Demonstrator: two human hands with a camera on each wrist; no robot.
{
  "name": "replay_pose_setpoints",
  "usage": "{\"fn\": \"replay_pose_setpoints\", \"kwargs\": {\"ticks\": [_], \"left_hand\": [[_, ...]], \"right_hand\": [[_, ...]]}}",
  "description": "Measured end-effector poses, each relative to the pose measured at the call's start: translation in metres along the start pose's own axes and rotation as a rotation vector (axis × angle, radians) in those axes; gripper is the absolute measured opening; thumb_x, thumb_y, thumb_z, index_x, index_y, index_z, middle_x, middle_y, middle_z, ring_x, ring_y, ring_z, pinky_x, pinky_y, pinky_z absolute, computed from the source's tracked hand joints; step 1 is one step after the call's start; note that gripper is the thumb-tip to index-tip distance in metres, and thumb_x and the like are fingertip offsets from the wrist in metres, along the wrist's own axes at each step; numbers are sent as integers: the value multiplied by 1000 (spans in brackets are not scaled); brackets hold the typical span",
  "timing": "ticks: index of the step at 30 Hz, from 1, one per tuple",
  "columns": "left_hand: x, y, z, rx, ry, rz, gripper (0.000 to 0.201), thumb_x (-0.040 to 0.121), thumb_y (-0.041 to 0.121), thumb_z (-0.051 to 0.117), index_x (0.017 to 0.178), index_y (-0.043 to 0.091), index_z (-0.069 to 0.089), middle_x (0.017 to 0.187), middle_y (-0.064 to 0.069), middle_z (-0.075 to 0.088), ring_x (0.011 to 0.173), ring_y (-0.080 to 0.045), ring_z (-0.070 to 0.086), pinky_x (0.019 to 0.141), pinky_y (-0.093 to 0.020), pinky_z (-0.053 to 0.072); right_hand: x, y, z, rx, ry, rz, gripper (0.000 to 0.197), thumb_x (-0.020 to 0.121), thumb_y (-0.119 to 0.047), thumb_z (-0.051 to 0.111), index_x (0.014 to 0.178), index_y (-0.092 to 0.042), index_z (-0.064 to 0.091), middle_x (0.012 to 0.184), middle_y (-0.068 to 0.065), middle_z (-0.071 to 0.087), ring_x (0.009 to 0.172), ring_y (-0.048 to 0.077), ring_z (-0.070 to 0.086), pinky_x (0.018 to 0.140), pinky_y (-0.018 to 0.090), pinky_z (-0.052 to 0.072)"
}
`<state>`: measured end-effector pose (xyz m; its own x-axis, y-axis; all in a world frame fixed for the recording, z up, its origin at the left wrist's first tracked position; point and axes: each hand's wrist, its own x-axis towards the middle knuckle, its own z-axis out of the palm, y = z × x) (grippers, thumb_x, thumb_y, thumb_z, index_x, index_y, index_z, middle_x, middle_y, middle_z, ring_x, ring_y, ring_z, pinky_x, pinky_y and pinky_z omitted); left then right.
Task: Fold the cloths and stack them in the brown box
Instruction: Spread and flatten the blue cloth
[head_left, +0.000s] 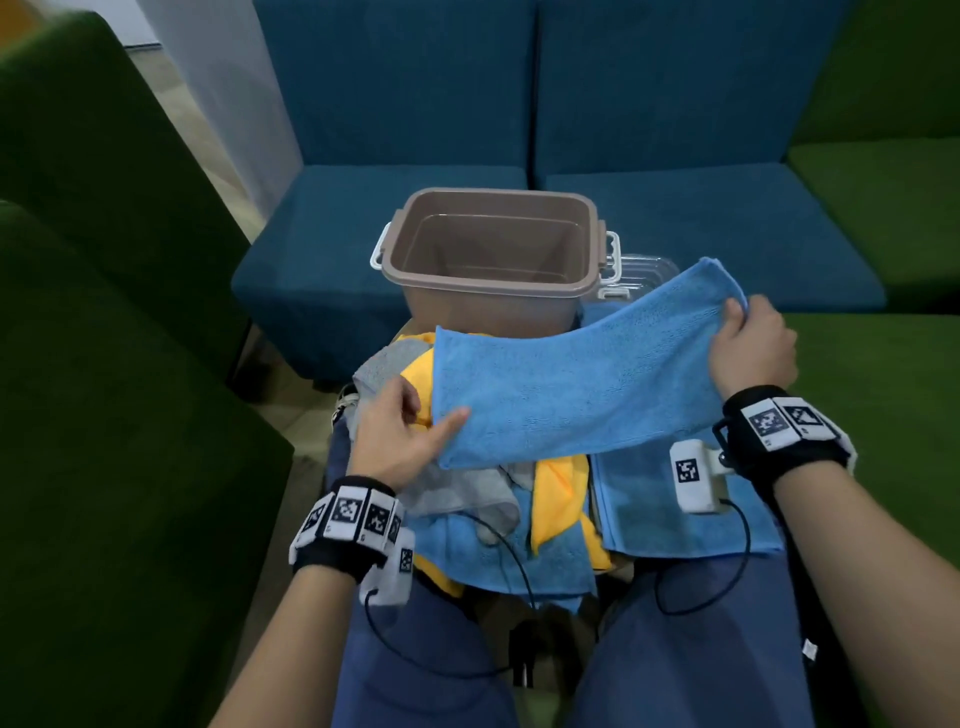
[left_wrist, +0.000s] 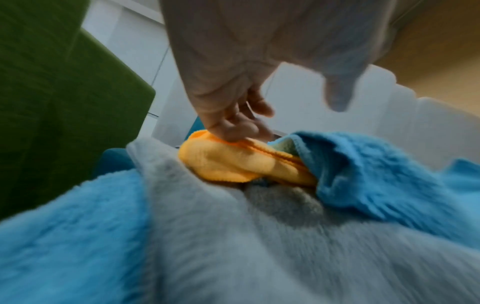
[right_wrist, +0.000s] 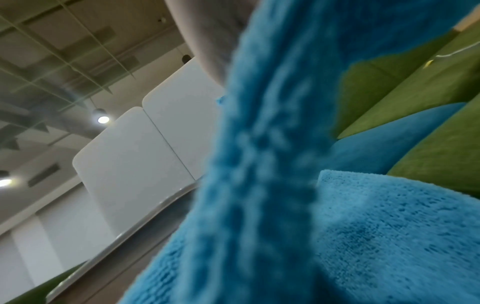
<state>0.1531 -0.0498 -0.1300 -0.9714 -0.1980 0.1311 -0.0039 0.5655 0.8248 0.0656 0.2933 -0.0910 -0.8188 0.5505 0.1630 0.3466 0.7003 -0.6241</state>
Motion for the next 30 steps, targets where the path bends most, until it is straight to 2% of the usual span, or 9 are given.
{"fn": "replay_pose_setpoints", "kwargs": {"ticks": [2, 6, 9, 13, 16, 21, 25, 28, 30], "left_hand": [[-13, -7, -2, 53, -148, 8, 59, 57, 55, 81, 68, 15, 39, 56, 8, 38, 51, -9, 32, 50, -25, 29], [-24, -18, 4, 137, -301, -15, 30, 66, 18, 78, 76, 12, 51, 58, 7, 47, 51, -8, 40, 53, -25, 36], [-25, -19, 6, 47, -277, -23, 17, 70, 0, 67, 83, 8, 60, 62, 0, 51, 55, -11, 41, 56, -27, 39], [-25, -10, 4, -19, -279, 0, 23, 66, 18, 70, 88, 14, 65, 70, -8, 62, 60, -17, 54, 59, -26, 46], [-24, -9, 8, -27, -271, -28, 23, 69, 15, 78, 86, 18, 63, 70, 0, 62, 59, -10, 53, 56, -22, 45], [-22, -9, 9, 5, -177, 50, 17, 69, 16, 60, 86, 16, 63, 72, -3, 59, 64, -21, 53, 61, -32, 45], [-17, -5, 6, -14, -119, 110, 20, 72, -5, 56, 79, 13, 59, 57, -4, 47, 54, -7, 38, 55, -26, 36], [-17, -4, 0, -89, -79, 138, 34, 74, -14, 48, 81, 19, 56, 66, 6, 53, 59, -4, 43, 55, -16, 35], [-18, -6, -7, -107, -52, 89, 33, 73, -10, 46, 81, 21, 55, 61, 4, 54, 59, -6, 47, 55, -19, 36]], "right_hand": [[-2, 1, 2, 3, -3, -3, 33, 105, -30, 36, 104, -2, 54, 104, 26, 62, 97, 43, 59, 67, 38, 36], [-7, 1, 5, 17, -9, 3, 34, 105, -30, 35, 102, -2, 54, 102, 26, 62, 95, 41, 60, 67, 37, 36], [-7, 1, 3, 19, -3, -3, 33, 105, -30, 35, 101, -2, 53, 102, 25, 62, 94, 41, 59, 66, 37, 35], [-5, 4, 1, 10, 3, -12, 34, 105, -31, 35, 102, -2, 53, 100, 25, 62, 93, 41, 59, 65, 38, 36], [-6, 5, 3, 9, -1, -12, 34, 104, -31, 35, 101, -3, 53, 100, 25, 62, 93, 41, 59, 66, 38, 37], [-8, 10, 5, -6, -3, 4, 34, 104, -31, 35, 101, -3, 54, 100, 24, 62, 92, 41, 59, 66, 37, 37], [-7, 17, 7, -17, -3, 33, 36, 105, -31, 35, 102, -1, 55, 101, 24, 63, 92, 41, 60, 67, 38, 41], [-6, 24, 7, -42, -11, 61, 37, 105, -32, 35, 106, -1, 55, 103, 25, 62, 96, 42, 60, 69, 39, 40], [-6, 28, 6, -55, -11, 69, 37, 105, -32, 35, 106, -1, 55, 104, 26, 62, 96, 42, 59, 69, 40, 39]]}}
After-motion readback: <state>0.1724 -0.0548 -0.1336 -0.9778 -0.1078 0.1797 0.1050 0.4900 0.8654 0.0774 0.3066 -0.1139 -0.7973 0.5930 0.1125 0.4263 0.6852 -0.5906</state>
